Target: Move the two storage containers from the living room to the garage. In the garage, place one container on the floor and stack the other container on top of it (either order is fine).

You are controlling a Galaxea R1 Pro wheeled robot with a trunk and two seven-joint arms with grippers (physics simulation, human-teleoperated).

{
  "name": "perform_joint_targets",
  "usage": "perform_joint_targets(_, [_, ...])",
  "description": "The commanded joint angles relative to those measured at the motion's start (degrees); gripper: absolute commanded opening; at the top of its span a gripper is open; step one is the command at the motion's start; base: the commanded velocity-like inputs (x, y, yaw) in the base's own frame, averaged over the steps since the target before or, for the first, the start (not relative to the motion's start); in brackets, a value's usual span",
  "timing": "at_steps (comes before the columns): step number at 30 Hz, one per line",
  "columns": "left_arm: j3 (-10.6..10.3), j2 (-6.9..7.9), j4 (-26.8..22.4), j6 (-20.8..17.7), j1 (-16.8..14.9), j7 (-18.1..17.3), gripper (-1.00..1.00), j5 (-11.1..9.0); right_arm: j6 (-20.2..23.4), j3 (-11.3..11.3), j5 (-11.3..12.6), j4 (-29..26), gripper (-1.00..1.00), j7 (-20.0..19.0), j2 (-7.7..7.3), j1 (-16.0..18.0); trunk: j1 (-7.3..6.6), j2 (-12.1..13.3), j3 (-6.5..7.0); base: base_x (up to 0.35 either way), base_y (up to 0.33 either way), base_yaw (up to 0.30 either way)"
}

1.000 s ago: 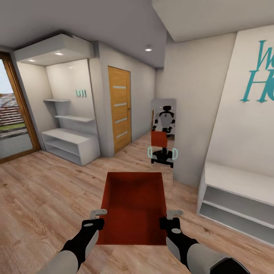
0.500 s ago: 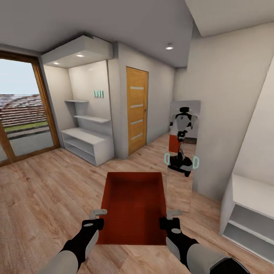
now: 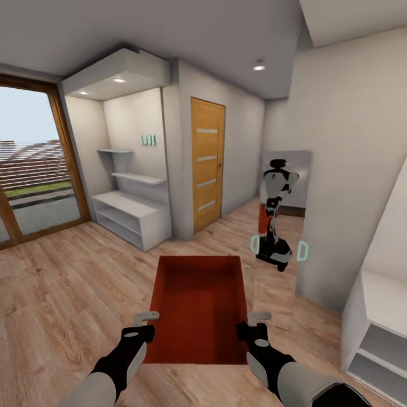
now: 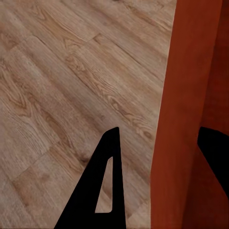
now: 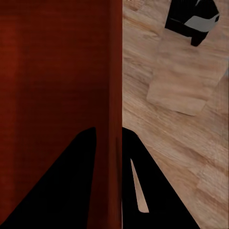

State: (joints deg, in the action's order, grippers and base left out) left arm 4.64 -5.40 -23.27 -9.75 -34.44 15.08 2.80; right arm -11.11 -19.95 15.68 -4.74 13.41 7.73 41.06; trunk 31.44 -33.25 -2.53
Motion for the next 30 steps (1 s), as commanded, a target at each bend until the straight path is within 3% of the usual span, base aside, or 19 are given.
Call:
perform_joint_targets(1, [0.46, -0.05, -0.11, -0.36, -0.02, 0.05, -1.0, 0.46, -0.32, 0.8, 0.41, 0.0, -1.0, 0.13, 0.0, 0.1, 0.06, -0.1, -0.11, 0.322, 0.0, 0.0])
perform_joint_targets(14, [0.46, 0.03, -0.11, -0.36, -0.02, 0.05, -1.0, 0.47, -0.34, 0.79, 0.41, 0.0, -1.0, 0.13, 0.08, 0.08, 0.06, -0.1, -0.11, 0.322, 0.0, 0.014])
perform_joint_targets(30, [0.46, 0.04, -0.11, -0.45, -0.02, 0.03, -1.0, 0.46, -0.32, 0.79, 0.41, 0.0, -1.0, 0.13, 0.09, 0.11, 0.06, -0.1, -0.11, 0.322, 0.0, 0.254])
